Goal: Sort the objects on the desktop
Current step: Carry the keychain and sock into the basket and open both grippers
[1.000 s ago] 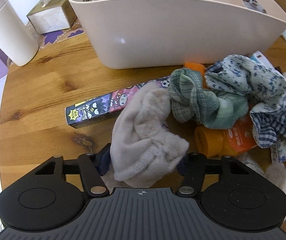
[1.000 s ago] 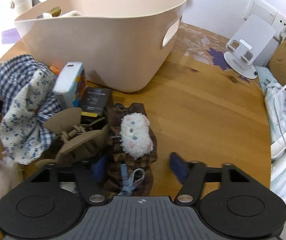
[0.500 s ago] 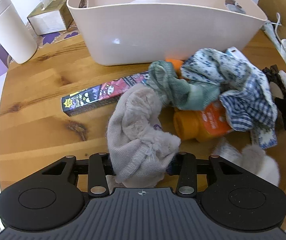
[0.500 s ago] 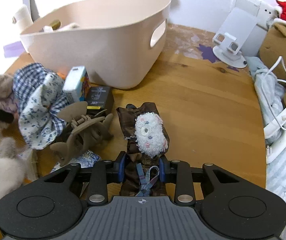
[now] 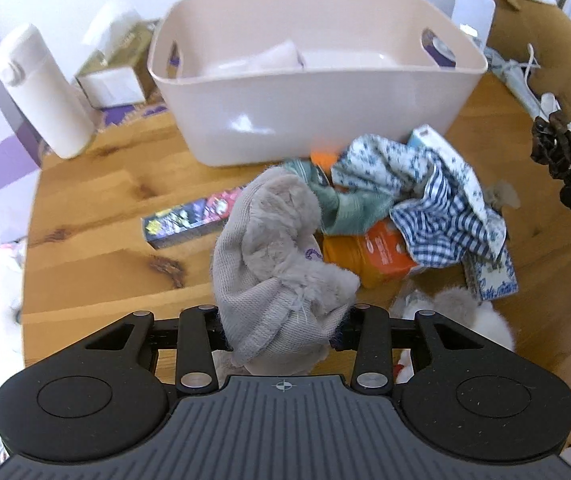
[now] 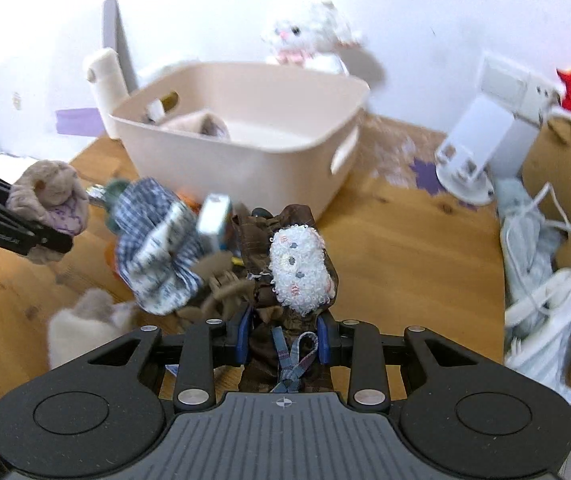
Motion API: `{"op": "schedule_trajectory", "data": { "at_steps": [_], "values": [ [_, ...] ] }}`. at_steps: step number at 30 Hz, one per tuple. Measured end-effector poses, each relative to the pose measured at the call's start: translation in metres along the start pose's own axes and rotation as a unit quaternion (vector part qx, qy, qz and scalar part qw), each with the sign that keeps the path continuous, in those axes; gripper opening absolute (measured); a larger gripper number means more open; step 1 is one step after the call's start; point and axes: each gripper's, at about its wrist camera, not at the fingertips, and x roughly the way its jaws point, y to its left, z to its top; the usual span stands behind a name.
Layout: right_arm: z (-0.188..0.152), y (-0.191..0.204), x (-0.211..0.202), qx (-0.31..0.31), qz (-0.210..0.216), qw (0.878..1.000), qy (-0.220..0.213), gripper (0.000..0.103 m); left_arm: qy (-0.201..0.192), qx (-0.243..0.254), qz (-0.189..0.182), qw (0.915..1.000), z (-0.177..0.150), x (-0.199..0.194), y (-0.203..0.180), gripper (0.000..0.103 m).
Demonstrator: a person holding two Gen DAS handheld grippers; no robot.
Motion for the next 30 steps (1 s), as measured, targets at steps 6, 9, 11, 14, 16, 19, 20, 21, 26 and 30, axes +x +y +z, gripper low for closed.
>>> {"op": "schedule_trajectory", "data": {
  "at_steps": [6, 9, 11, 14, 16, 19, 20, 21, 26, 30],
  "values": [
    [0.019, 0.01, -0.025, -0.034, 0.01, 0.998, -0.042, 0.03, -0.027, -0.001, 0.007, 0.9996, 0.007, -0.026, 0.003, 0.04],
    [0.028, 0.012, -0.03, -0.044, 0.013, 0.997, -0.056, 0.03, -0.035, -0.002, 0.01, 0.9993, 0.014, -0.034, 0.008, 0.04],
    [0.035, 0.014, -0.034, -0.055, 0.012, 0.996, -0.064, 0.03, -0.041, -0.004, 0.012, 0.9991, 0.02, -0.038, 0.011, 0.04],
    [0.044, 0.017, -0.038, -0.072, 0.008, 0.994, -0.081, 0.03, -0.055, 0.004, 0.019, 0.9983, 0.03, -0.044, 0.015, 0.04],
    [0.051, 0.016, -0.038, -0.076, 0.005, 0.993, -0.088, 0.03, -0.065, 0.012, 0.027, 0.9975, 0.038, -0.045, 0.018, 0.04],
    [0.062, 0.014, -0.037, -0.081, 0.001, 0.993, -0.091, 0.03, -0.078, 0.02, 0.035, 0.9961, 0.053, -0.049, 0.026, 0.04],
    [0.065, 0.014, -0.037, -0.084, -0.002, 0.992, -0.093, 0.03, -0.082, 0.023, 0.038, 0.9956, 0.059, -0.05, 0.029, 0.04],
    [0.068, 0.013, -0.036, -0.085, -0.005, 0.992, -0.096, 0.03, -0.088, 0.026, 0.04, 0.995, 0.065, -0.052, 0.032, 0.04],
    [0.088, 0.006, -0.032, -0.084, -0.018, 0.99, -0.107, 0.03, -0.111, 0.034, 0.044, 0.9923, 0.091, -0.058, 0.041, 0.04],
    [0.104, 0.001, -0.023, -0.073, -0.03, 0.99, -0.115, 0.03, -0.12, 0.027, 0.039, 0.9916, 0.111, -0.055, 0.046, 0.04]
  ]
}}
